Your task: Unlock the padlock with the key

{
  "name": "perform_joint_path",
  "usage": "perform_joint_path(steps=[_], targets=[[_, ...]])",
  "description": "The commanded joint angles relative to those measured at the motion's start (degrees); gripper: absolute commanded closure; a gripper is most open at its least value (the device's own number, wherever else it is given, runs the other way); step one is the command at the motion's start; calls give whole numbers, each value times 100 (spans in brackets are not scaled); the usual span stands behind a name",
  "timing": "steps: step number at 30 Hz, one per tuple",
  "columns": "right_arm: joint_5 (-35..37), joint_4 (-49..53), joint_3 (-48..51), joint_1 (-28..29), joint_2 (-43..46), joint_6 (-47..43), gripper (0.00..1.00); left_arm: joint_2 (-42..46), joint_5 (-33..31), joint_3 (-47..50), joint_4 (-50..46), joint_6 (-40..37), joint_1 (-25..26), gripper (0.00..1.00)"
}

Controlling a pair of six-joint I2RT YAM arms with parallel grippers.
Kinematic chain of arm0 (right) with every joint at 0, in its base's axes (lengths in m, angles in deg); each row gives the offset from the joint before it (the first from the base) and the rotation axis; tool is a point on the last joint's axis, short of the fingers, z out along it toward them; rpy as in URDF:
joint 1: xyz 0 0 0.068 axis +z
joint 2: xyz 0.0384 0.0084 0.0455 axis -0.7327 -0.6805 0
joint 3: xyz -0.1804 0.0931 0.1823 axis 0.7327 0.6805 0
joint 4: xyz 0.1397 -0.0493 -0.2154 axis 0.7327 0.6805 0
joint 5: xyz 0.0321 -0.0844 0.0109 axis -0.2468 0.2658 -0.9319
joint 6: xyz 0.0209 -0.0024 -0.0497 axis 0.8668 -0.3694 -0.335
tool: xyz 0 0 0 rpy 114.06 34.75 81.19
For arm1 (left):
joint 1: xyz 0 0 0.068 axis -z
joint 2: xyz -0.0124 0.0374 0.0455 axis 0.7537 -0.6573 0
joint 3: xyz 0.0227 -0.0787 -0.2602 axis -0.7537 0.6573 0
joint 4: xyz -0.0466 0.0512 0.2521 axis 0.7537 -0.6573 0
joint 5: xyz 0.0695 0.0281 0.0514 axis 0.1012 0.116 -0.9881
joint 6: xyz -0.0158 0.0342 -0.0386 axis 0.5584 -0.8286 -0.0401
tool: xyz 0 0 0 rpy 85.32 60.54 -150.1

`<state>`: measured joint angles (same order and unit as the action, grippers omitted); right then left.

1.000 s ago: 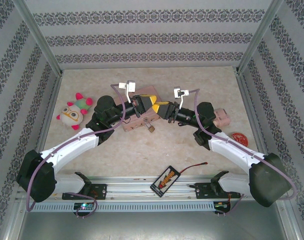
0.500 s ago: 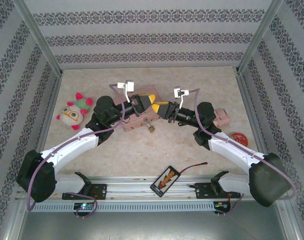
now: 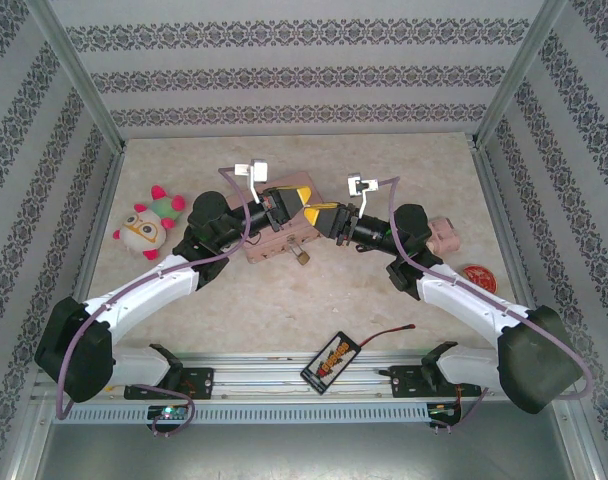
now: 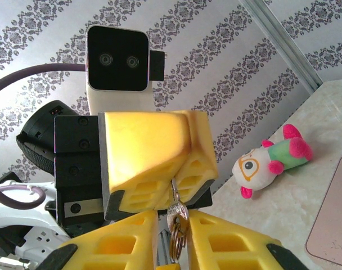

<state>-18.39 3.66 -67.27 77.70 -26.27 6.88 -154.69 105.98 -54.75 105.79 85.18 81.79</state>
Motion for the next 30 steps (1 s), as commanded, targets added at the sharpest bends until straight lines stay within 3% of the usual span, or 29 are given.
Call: perform_joint_path(steps=[1,10,14,15,16,19,22,23,30], targets=[[21,-413,-92,-22,-37,60,80,-15,31,40,435,94,-60,100],[7,-429,-42,-35,-21,73,99,-54,-33,48,506,144,-63,100],[1,-413,-24,-66,14,82,100,-43,-123,59,476,186,-61,100],[8,-390,-15,-86,23,86,100,-24,-203,85,448,184,-63,96],[25,-340,2,-113,38,87,100,19,-289,98,392,190,-63,85],[91,16,67,-236,80,95,100,166,-540,139,166,146,-63,39],[131,587,173,-385,132,83,100,416,-938,194,-210,20,-63,6],[139,825,191,-419,158,39,100,499,-1077,193,-388,-41,-63,0],[627,2908,327,-491,679,-668,100,941,-2469,171,-2095,-301,-5,1]])
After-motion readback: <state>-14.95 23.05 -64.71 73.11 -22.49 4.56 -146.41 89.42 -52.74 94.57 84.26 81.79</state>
